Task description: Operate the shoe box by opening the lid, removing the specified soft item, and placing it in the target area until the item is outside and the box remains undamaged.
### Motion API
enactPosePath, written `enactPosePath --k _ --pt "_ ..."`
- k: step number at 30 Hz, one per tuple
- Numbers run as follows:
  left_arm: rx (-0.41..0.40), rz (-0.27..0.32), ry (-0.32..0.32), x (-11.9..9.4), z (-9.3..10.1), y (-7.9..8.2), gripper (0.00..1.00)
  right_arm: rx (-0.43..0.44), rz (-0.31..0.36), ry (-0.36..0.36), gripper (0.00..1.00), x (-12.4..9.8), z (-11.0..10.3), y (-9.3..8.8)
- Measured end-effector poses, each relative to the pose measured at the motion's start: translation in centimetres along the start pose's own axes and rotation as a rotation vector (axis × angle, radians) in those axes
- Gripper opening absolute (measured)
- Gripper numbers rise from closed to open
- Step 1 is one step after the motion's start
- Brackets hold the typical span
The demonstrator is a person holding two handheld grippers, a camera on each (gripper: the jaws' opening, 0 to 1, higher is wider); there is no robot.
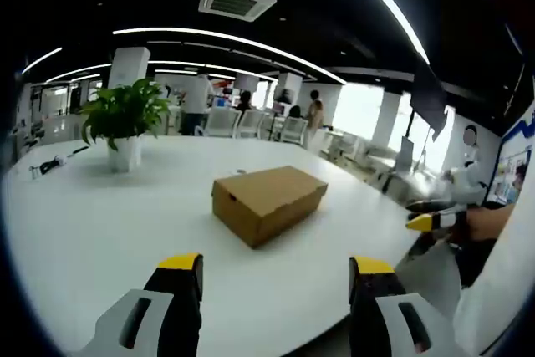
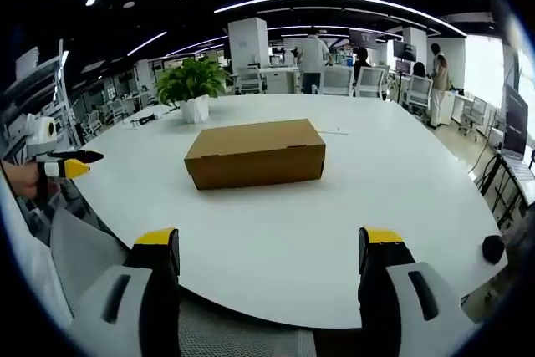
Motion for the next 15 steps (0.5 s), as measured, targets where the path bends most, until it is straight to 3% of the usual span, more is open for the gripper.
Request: enactPosePath --k 15 --pt "-0.004 0.000 0.000 -0.02 -0.02 -0.02 0.72 -0.005 -0.002 0.003 0.84 0.00 -0.15 0.03"
Point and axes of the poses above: the point that each gripper's makers call its tool centre point, and the gripper's own axes: x roughly forward along the fingers, z roughly to its right, y roughly out of its top, the point moved 9 cm from there along -x, roughly backward along the fingers, and after that the axes turned 4 degrees about -y, right-handed, at the moved point
